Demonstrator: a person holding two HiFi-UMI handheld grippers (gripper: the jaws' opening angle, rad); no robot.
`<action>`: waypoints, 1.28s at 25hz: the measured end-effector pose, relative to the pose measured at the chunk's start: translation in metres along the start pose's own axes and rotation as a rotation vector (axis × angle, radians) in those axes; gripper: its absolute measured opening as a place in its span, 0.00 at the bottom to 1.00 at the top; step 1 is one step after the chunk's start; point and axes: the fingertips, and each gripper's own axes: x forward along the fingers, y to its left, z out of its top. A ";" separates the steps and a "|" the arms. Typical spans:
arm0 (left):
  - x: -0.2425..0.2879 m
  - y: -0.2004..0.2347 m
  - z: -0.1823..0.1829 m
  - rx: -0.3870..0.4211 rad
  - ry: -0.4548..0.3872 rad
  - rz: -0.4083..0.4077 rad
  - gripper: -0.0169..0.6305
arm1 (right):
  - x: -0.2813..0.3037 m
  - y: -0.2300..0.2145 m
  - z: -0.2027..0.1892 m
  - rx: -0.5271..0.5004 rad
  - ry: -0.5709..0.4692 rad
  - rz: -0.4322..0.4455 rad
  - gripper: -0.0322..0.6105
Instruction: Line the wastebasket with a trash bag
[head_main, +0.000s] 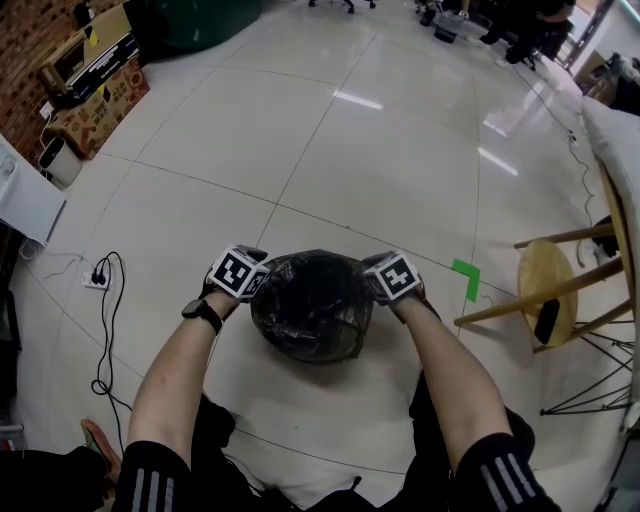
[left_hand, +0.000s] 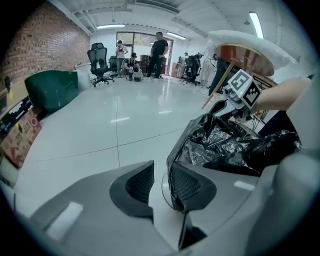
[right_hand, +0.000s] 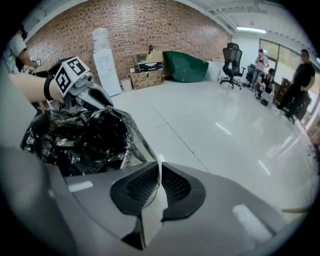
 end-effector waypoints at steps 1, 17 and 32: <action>0.002 -0.001 -0.001 -0.025 -0.009 -0.007 0.18 | 0.002 -0.001 -0.001 0.043 -0.005 0.013 0.10; 0.010 0.005 -0.019 -0.080 0.005 -0.008 0.25 | 0.014 -0.011 -0.023 0.111 -0.004 0.053 0.32; 0.009 0.006 -0.021 -0.143 -0.066 -0.046 0.32 | -0.015 0.001 -0.054 0.558 -0.258 0.486 0.34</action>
